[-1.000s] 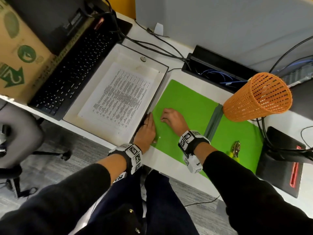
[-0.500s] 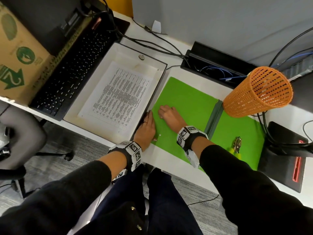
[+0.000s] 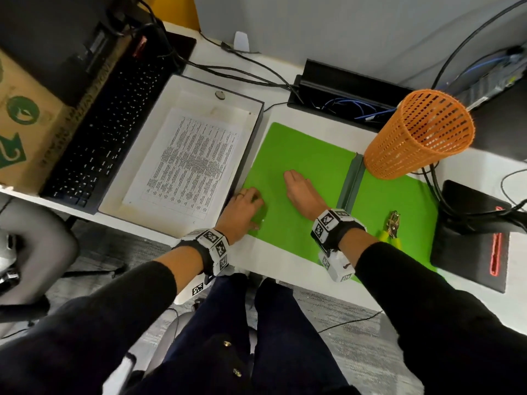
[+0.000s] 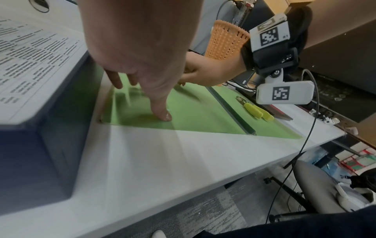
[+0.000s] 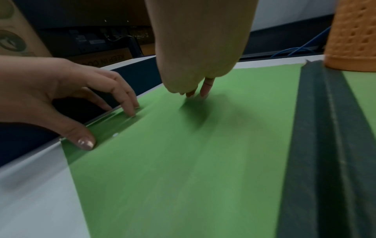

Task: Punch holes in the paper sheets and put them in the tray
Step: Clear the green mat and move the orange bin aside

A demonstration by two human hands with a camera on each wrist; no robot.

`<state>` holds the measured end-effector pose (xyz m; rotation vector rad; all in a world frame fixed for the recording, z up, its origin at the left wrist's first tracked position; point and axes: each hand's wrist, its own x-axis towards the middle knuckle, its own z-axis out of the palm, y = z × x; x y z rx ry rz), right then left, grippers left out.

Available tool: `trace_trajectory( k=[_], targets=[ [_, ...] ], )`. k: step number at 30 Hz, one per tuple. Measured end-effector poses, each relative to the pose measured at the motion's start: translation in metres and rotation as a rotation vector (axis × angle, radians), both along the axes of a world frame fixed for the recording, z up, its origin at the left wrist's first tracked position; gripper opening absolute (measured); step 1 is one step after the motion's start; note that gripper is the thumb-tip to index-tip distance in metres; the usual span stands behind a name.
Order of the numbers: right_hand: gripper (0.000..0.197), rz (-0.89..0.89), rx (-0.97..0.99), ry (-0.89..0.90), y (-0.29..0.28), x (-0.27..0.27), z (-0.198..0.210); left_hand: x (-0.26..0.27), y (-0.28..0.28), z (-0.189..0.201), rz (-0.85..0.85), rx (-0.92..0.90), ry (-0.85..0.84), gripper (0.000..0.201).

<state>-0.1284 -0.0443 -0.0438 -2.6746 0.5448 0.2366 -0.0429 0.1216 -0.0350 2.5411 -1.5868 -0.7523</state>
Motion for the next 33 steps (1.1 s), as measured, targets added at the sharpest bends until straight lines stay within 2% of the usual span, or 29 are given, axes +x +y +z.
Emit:
trace_trajectory(
  k=[4, 8, 15, 21, 27, 33],
  targets=[
    [0.033, -0.077, 0.03, 0.007, -0.007, -0.018, -0.004, 0.005, -0.001, -0.003, -0.019, -0.062, 0.063, 0.036],
    [0.034, -0.13, 0.039, 0.017, -0.008, -0.028, -0.005, 0.01, -0.002, -0.005, -0.048, -0.121, 0.084, 0.022],
    [0.034, -0.159, 0.033, -0.008, -0.006, -0.03, -0.01, 0.009, -0.006, -0.011, -0.133, -0.144, 0.084, 0.014],
    [0.034, -0.177, 0.042, -0.004, -0.006, -0.03, -0.009, 0.009, -0.013, -0.014, -0.169, -0.093, 0.053, 0.014],
    [0.036, -0.18, 0.052, -0.026, -0.006, -0.031, -0.008, 0.013, -0.01, -0.02, -0.293, -0.205, 0.016, 0.003],
    [0.035, -0.18, 0.055, -0.049, -0.006, -0.032, -0.008, 0.014, -0.007, -0.025, -0.417, -0.211, -0.054, 0.015]
  ],
)
